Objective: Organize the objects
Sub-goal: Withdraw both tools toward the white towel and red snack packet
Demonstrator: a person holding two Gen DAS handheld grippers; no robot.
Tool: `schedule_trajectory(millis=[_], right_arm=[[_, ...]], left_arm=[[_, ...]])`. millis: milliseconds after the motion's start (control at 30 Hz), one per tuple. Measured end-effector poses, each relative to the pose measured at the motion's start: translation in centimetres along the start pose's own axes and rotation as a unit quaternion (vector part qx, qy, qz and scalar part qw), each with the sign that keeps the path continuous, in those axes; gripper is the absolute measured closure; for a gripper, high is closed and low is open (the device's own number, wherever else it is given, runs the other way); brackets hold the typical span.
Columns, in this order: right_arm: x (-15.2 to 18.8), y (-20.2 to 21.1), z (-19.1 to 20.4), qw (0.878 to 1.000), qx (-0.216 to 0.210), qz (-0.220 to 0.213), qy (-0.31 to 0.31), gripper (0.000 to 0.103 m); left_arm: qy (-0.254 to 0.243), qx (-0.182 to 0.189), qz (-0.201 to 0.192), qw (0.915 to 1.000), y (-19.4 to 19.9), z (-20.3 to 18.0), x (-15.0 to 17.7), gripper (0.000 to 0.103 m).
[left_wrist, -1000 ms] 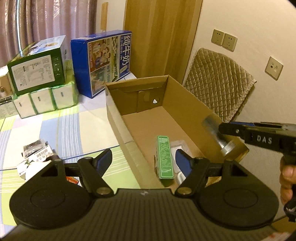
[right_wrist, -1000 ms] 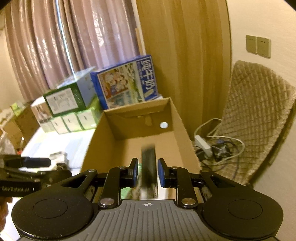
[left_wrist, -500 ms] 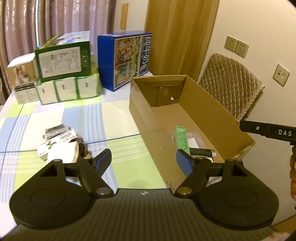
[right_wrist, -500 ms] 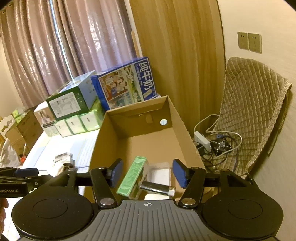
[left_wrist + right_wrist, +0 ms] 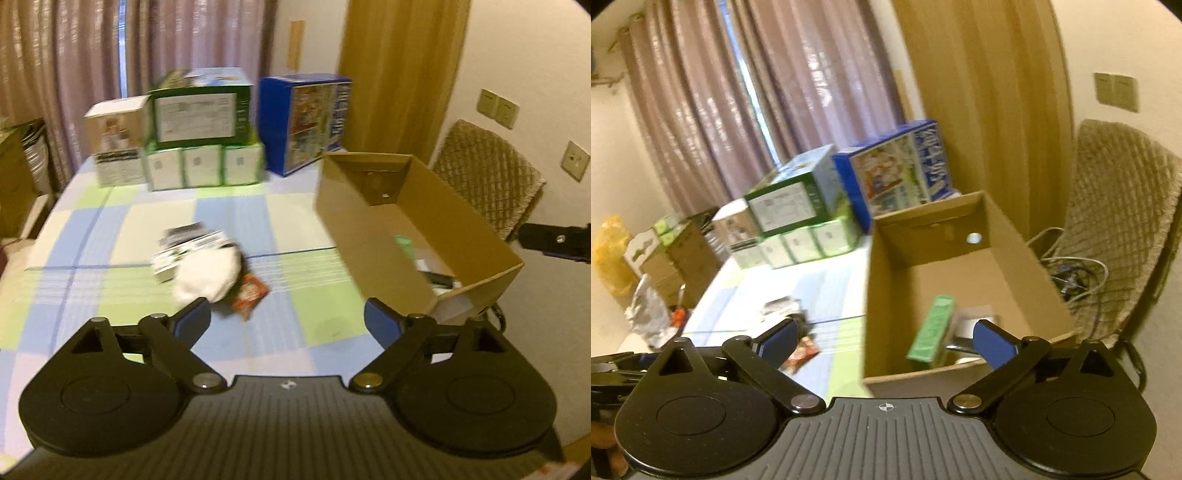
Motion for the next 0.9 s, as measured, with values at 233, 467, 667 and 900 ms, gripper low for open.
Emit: schedule_trajectory(millis=[233,467,667,900], right_arm=[[1.1,0.3,4.9,0.999,-0.039,0.006,0.024,0.002],[2.4,-0.3,8.1,0.997,-0.067,0.021,0.037,0.002],[3.6,-1.6,9.9,0.995,-0.076,0.038,0.05,0.002],[4.3,-3.2,11.2,0.994,-0.08,0.051,0.057,0.002]], left_arm=[[0.031,-0.046,-0.001,0.9985,2.5,5.1,1.6,0.005],[0.038,-0.073,-0.01,0.9966,4.1,8.0,1.8,0.001],[0.046,-0.077,-0.011,0.9959,4.4,9.6,1.8,0.001],[0.049,-0.076,-0.007,0.9958,3.9,10.6,1.9,0.001]])
Point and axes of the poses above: each gripper's, at about its wrist camera, not at the fingertips, and y roughly against the way its jaws point, z to its left, x to its underside, the point moved 4 cm from there along -y, roughly the way its jaws point, and after that the axes turned 5 degrees about -z, right-handed, at the moved point
